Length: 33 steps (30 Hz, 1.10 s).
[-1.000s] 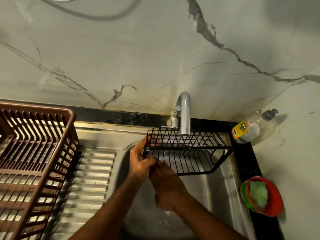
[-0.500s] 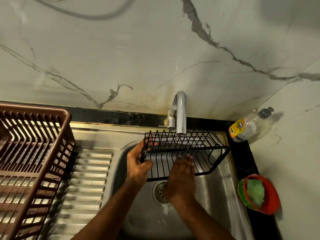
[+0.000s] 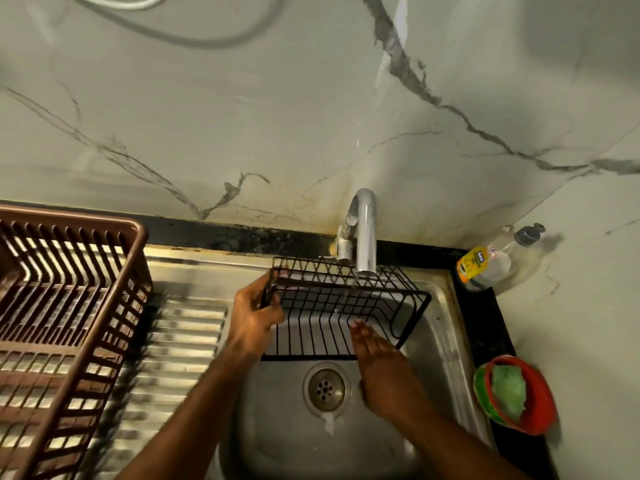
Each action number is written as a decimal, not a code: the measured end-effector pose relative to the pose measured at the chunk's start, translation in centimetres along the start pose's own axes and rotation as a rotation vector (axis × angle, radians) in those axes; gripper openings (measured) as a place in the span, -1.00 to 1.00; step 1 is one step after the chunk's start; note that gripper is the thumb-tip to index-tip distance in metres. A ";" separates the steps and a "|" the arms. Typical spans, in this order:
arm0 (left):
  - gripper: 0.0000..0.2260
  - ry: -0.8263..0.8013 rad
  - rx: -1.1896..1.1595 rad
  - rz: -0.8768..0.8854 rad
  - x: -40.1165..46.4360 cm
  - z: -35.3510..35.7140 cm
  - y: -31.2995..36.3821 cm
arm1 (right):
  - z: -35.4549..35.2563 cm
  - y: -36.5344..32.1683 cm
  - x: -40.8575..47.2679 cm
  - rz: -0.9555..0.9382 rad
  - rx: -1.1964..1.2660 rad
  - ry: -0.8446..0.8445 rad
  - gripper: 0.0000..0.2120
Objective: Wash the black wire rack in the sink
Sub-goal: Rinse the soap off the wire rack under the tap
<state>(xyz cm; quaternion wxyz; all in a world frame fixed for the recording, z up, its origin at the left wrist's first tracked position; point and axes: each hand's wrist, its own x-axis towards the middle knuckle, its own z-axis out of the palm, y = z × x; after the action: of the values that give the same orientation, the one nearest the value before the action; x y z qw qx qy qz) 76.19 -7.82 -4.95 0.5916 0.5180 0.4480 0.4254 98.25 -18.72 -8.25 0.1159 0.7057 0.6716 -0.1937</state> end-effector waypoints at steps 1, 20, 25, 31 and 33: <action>-0.61 -0.021 0.040 -0.012 0.2 0.4 0.7 | 0.1 -0.4 -0.1 -0.023 0.031 -0.001 -0.12; 0.03 -0.470 0.508 0.077 3.7 0.1 7.5 | 1.3 4.2 1.4 0.475 1.179 0.317 -0.69; -0.01 -0.322 0.094 0.011 1.1 -2.7 1.9 | 3.0 2.7 1.4 0.556 1.406 0.310 -0.72; -0.33 -0.147 -0.033 -0.184 -2.2 2.6 -3.8 | 3.7 -0.3 1.8 0.558 1.643 0.318 -0.79; -0.50 0.012 0.001 -0.099 -1.7 3.7 -4.7 | 4.0 -1.3 2.0 0.540 1.562 0.322 -0.80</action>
<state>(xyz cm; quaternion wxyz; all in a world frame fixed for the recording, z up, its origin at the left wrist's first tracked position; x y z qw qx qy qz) 79.61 -10.79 -9.25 0.6089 0.4930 0.4770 0.3983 96.57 -18.55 -12.55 -0.4606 0.7383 0.1610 -0.4656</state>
